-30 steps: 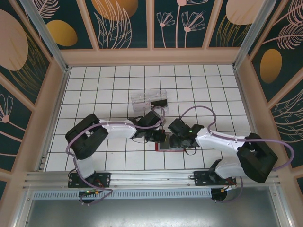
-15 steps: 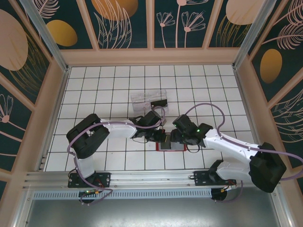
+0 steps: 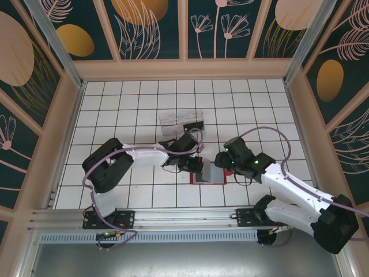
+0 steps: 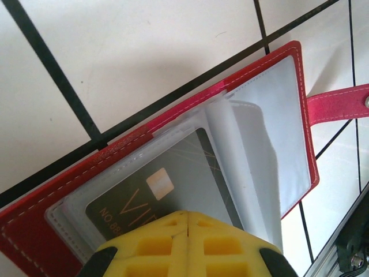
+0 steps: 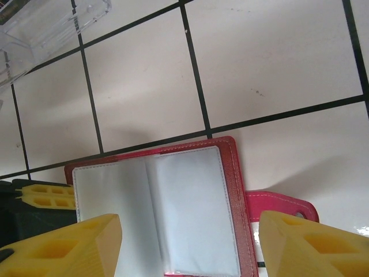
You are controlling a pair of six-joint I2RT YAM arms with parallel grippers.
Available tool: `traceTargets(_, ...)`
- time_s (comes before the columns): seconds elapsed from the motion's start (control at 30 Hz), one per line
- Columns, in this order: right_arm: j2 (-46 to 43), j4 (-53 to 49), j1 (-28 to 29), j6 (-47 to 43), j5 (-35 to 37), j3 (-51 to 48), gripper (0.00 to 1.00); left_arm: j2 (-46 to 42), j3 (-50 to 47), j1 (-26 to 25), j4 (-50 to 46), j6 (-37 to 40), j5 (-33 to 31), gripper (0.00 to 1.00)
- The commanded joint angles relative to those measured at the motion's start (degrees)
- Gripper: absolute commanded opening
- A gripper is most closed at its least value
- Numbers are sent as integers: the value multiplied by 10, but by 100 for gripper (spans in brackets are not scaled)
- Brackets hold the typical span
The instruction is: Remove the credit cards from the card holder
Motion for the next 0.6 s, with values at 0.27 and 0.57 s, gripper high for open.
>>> traceTargets(0.27, -21, -20, -15, 3, 15, -4, 65, 36, 92, -21, -49, 25, 8, 0)
traceTargets(0.57, -108, -78, -48, 10, 74, 11, 65, 109, 169, -40, -25, 18, 53, 0)
